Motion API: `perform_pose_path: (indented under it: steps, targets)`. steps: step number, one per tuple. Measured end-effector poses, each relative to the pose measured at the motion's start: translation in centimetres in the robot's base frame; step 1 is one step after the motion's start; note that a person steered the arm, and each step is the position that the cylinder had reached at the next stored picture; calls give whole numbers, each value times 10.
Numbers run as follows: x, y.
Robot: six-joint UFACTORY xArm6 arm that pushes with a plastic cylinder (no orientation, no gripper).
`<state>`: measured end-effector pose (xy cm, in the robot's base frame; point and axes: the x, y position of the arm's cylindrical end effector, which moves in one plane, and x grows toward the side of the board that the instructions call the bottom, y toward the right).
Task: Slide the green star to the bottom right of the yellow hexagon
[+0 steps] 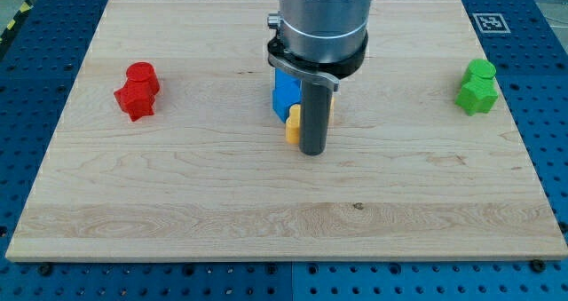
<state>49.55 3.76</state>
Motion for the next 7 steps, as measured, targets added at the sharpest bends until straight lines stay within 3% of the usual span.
perform_pose_path:
  steps: [2, 3, 4, 5, 7]
  targets:
    - [19, 146]
    - [-21, 241]
    - [-66, 298]
    - [-93, 303]
    - [-59, 233]
